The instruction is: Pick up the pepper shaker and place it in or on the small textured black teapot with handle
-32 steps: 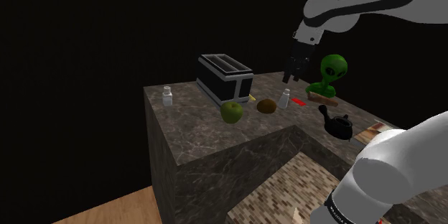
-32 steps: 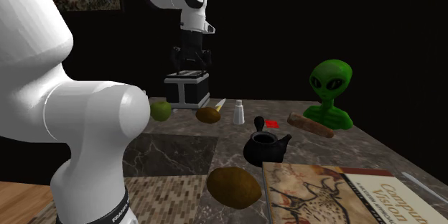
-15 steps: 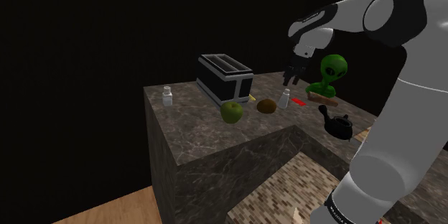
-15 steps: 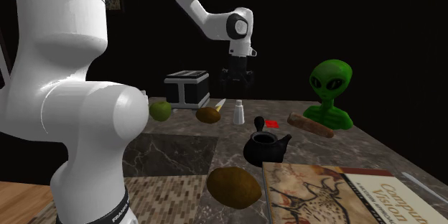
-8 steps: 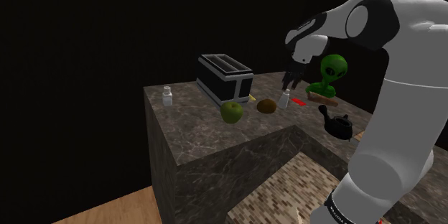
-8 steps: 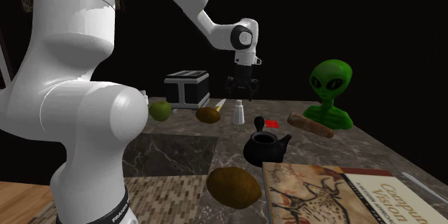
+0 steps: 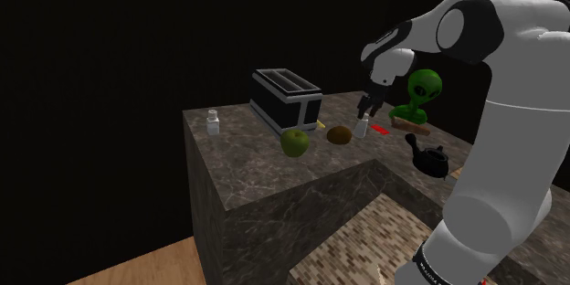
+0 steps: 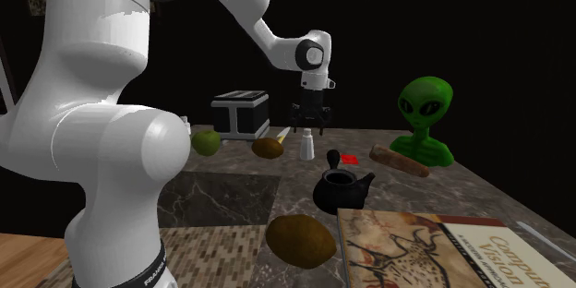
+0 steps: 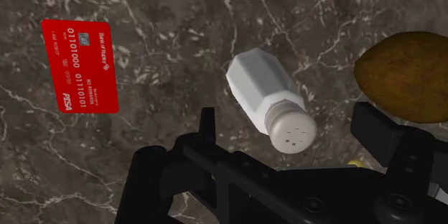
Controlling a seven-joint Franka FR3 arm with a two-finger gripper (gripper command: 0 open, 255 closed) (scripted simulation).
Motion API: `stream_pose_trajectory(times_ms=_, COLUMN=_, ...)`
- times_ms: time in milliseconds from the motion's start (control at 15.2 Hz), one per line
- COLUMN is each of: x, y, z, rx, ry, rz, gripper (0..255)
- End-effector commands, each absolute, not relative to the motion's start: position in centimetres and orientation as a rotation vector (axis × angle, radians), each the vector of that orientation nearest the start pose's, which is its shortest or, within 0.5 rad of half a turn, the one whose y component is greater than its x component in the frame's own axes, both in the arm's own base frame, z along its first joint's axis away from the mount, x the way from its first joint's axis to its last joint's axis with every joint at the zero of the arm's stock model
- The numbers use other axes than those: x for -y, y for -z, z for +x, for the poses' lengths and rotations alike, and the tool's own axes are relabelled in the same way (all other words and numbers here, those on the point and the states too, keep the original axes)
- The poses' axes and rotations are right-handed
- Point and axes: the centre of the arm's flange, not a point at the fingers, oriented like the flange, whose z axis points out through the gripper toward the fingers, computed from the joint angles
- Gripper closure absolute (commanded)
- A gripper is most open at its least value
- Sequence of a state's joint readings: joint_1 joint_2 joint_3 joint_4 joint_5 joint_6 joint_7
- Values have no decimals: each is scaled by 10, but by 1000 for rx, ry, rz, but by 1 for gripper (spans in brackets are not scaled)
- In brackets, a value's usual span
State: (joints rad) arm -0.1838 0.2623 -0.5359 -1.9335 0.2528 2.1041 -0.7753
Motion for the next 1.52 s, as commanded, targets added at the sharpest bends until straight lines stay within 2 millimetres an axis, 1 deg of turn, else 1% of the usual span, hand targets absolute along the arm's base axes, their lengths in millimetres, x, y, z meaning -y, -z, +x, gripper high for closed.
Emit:
stream_pose_trajectory(times_ms=0, x=376, y=-365, z=467, rx=-102, ry=31, rz=-3048, gripper=0)
stream_pose_trajectory(times_ms=66, x=376, y=-365, z=467, rx=-102, ry=31, rz=-3048, gripper=0)
stream_pose_trajectory(times_ms=132, x=376, y=-365, z=467, rx=-102, ry=31, rz=-3048, gripper=255)
stream_pose_trajectory(times_ms=726, x=376, y=-365, z=467, rx=-102, ry=31, rz=-3048, gripper=255)
stream_pose_trajectory(times_ms=1452, x=376, y=-423, z=467, rx=-102, ry=31, rz=-3048, gripper=255)
